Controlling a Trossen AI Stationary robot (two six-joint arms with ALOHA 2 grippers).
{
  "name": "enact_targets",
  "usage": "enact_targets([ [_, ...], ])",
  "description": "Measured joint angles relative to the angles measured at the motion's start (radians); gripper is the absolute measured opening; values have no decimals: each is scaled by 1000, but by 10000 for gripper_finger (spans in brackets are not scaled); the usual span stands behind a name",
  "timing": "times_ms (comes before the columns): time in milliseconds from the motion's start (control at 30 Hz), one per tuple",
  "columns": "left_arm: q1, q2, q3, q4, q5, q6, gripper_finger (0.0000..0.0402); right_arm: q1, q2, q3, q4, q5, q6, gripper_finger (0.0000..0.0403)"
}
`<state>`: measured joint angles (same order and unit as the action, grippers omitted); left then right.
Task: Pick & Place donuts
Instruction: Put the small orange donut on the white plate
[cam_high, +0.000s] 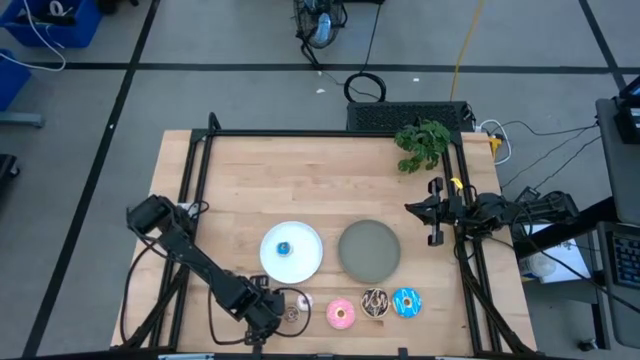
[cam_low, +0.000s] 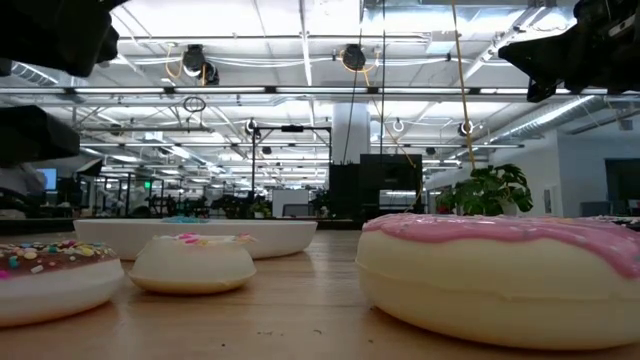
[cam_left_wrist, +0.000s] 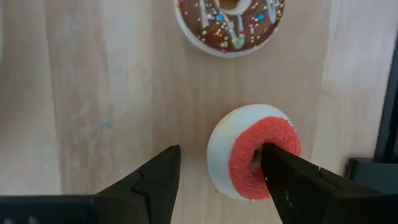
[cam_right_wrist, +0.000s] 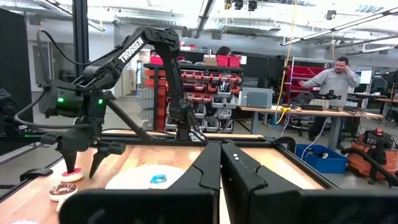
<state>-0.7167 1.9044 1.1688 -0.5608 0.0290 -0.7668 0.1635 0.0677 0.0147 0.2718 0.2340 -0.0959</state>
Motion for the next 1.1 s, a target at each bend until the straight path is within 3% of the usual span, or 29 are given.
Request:
enact_targets([
  [267, 9, 14, -1, 14, 2, 40, 211, 0, 0, 0, 0, 0, 3, 0],
  [367, 10, 15, -1, 18, 20, 57, 161, 0, 0, 0, 0, 0, 3, 0],
  [567, 28, 12, -3, 17, 68, 85, 20, 0, 0, 0, 0, 0, 5, 0],
  [833, 75, -40, 53, -52, 63, 235, 9, 0, 0, 0, 0, 0, 6, 0],
  [1100, 186, -150, 124, -315, -137, 329, 8, 0, 0, 0, 3, 0, 5, 0],
])
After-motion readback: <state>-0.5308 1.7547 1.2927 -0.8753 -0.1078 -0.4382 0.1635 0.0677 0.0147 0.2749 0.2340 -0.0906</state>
